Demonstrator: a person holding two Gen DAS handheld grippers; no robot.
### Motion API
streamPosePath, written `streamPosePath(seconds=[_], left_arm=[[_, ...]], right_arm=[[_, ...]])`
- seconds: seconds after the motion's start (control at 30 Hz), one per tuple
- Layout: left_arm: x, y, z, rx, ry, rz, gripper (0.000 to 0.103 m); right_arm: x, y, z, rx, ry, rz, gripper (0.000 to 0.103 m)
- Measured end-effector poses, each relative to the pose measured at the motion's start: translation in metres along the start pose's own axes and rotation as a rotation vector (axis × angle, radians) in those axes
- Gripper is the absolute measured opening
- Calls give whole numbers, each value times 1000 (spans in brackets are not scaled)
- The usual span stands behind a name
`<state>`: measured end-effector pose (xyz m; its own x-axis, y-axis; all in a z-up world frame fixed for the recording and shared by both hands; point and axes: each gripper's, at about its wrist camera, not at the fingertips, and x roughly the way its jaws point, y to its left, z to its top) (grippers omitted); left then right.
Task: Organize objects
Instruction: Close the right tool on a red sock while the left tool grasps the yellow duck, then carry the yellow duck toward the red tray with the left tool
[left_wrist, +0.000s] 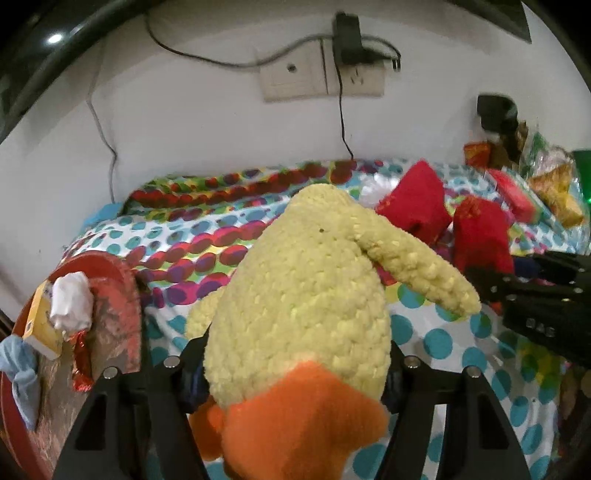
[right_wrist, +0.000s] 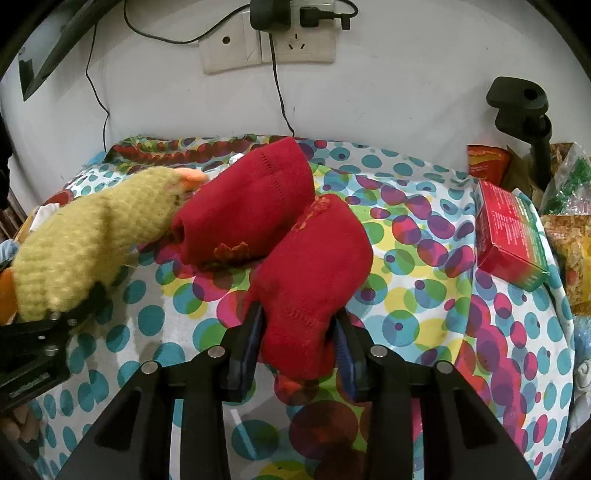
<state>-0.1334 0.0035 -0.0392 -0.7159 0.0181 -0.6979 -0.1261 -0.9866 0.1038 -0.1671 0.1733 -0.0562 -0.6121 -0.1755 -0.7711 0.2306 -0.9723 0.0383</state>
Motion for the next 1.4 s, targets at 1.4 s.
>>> streamPosePath(seconds=[1.4], left_arm=[[-46,20,-54,-147,-36,0,70]], right_arm=[[4,7,1,-70,11,-84,38]])
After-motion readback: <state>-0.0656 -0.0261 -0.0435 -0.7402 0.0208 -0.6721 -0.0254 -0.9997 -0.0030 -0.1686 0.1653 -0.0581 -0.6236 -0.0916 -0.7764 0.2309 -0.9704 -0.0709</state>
